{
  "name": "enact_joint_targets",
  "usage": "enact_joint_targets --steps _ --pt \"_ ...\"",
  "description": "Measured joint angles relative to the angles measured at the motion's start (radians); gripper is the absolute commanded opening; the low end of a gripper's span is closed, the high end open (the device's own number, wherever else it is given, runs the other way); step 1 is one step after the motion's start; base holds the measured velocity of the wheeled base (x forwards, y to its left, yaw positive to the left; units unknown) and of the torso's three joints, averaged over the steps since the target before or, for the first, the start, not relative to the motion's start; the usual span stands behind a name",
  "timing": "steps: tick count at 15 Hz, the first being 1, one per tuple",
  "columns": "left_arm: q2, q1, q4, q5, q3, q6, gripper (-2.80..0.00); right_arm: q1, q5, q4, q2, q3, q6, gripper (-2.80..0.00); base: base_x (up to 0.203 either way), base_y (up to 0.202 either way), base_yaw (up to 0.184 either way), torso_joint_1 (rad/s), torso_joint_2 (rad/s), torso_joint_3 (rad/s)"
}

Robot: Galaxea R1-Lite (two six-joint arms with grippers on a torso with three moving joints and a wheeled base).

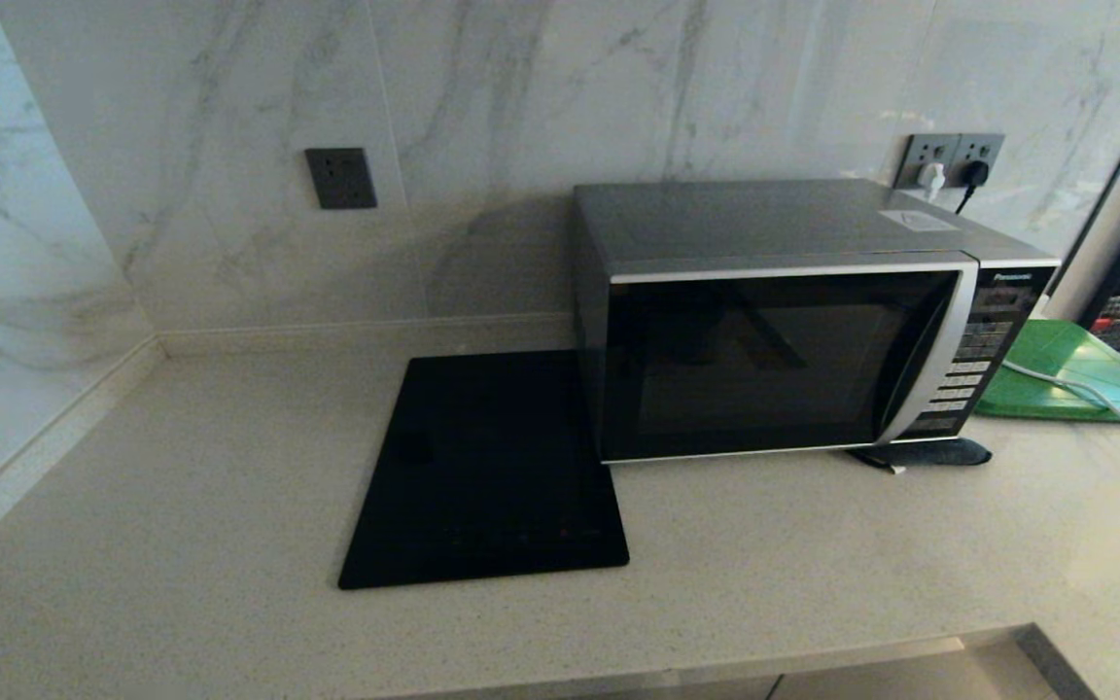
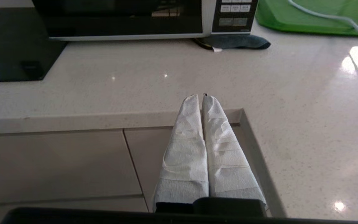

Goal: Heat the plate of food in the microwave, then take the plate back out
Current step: Open the microwave oven

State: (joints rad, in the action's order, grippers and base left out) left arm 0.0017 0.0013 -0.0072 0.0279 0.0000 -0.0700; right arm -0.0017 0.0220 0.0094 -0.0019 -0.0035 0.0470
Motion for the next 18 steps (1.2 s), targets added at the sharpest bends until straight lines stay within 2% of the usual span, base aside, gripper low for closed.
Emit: enact_joint_targets --steps 3,18 --pt "0.0 0.0 0.0 0.0 0.0 0.0 -2.8 0.0 0.018 -0.002 0.0 0.002 0.071 -2.8 0.0 0.0 0.0 0.0 0.0 0.0" --pt "0.0 0.0 0.0 0.0 0.0 0.0 -2.8 0.0 0.02 -0.001 0.001 0.003 0.077 -2.8 0.0 0.0 0.0 0.0 0.0 0.0"
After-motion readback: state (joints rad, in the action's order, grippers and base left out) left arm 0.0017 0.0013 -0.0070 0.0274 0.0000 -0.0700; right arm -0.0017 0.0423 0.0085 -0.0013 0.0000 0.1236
